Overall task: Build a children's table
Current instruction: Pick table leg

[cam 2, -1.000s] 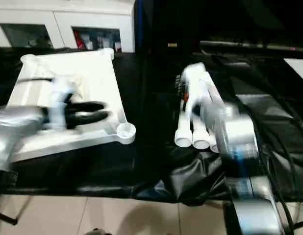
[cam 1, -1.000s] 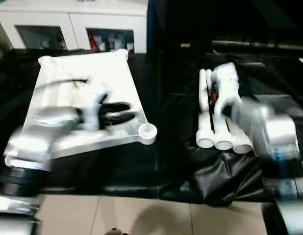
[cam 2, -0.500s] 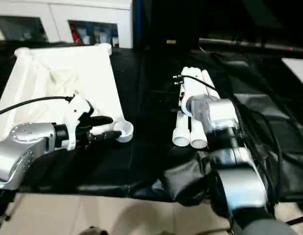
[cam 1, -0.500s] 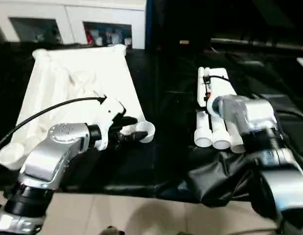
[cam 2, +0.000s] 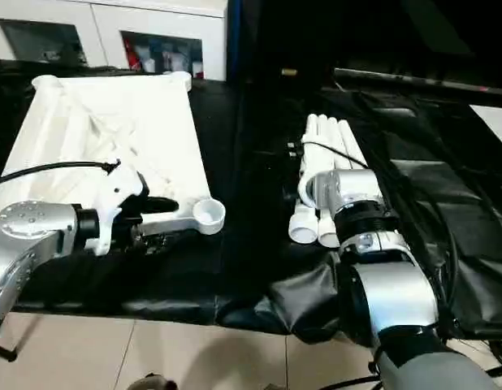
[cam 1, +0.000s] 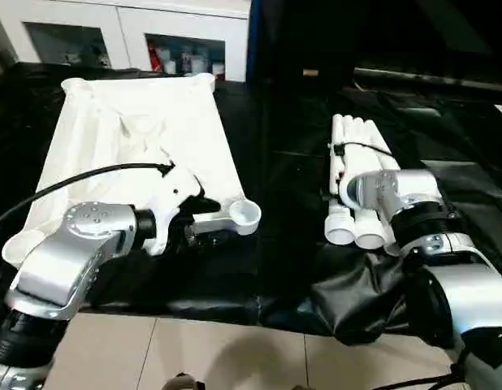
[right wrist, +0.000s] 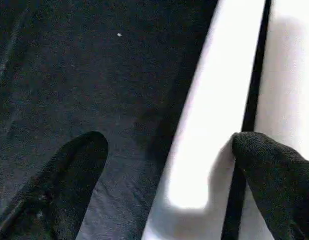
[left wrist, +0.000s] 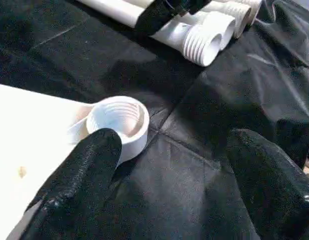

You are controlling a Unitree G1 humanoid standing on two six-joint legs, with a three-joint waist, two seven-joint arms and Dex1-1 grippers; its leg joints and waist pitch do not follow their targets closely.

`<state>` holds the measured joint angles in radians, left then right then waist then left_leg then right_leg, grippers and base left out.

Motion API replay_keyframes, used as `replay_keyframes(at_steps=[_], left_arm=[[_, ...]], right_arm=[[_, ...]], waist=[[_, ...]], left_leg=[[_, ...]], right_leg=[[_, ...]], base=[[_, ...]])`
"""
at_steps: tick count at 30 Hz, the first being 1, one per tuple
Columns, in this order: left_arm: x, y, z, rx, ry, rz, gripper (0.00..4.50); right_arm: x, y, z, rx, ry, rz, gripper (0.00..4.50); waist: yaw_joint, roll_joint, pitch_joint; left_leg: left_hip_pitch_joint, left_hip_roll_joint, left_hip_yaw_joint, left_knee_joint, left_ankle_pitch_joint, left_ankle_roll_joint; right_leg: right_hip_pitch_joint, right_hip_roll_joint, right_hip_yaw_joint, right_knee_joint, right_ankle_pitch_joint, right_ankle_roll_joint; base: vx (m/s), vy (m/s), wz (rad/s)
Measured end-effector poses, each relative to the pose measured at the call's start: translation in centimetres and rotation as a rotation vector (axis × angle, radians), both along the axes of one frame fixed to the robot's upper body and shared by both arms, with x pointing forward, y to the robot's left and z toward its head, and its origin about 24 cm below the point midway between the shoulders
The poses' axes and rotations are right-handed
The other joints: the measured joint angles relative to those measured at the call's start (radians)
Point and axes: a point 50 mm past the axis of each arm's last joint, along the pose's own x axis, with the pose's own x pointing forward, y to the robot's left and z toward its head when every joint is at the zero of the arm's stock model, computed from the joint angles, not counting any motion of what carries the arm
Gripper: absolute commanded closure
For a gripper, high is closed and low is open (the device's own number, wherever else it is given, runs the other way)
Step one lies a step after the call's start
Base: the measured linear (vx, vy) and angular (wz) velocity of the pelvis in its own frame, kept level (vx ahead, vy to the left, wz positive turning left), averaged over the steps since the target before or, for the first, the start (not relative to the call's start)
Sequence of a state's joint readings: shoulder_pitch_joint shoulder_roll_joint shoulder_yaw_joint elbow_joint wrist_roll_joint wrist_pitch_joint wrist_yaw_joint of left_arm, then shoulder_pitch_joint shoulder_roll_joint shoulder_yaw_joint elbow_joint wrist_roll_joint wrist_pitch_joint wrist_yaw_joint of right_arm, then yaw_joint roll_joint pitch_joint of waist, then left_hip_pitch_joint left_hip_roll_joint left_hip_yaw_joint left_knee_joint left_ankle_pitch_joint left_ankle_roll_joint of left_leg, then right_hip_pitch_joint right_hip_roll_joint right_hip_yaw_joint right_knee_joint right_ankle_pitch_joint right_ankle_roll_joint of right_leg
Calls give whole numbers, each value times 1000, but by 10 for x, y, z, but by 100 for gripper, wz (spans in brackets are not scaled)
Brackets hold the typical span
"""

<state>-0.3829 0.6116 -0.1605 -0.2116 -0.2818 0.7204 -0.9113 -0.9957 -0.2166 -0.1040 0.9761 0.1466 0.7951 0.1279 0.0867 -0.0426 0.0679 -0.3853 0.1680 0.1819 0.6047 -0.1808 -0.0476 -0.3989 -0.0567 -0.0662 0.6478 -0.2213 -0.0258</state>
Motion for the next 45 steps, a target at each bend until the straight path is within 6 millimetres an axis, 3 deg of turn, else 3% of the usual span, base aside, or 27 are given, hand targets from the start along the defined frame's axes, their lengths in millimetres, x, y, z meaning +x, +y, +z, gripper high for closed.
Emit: replay_keyframes(at_steps=[18, 38, 39, 45], left_arm=[[-1, -2, -1, 10, 1, -14, 62], [-2, -1, 0, 18, 3, -8, 61], [-2, -1, -1, 16, 2, -7, 28], [2, -18, -6, -32, -31, 63, 0]], right_arm=[[-6, 11, -16, 106, 110, -12, 0], [-7, 11, -20, 173, 131, -67, 163], [-7, 11, -20, 187, 129, -75, 188], [-5, 11, -17, 275, 109, -93, 229]], waist=[[1, -4, -2], [2, -7, -4], [2, -7, -4], [3, -6, -3]], left_leg=[[0, 0, 0, 1, 0, 0], [0, 0, 0, 1, 0, 0], [0, 1, 0, 1, 0, 0], [-1, 1, 0, 2, 0, 0]], right_leg=[[0, 0, 0, 1, 0, 0], [0, 0, -1, 1, 0, 0], [0, 0, -1, 1, 1, 0], [0, 0, -1, 1, 1, 0]], base=[[0, 0, 0], [0, 0, 0], [0, 0, 0], [0, 0, 0]])
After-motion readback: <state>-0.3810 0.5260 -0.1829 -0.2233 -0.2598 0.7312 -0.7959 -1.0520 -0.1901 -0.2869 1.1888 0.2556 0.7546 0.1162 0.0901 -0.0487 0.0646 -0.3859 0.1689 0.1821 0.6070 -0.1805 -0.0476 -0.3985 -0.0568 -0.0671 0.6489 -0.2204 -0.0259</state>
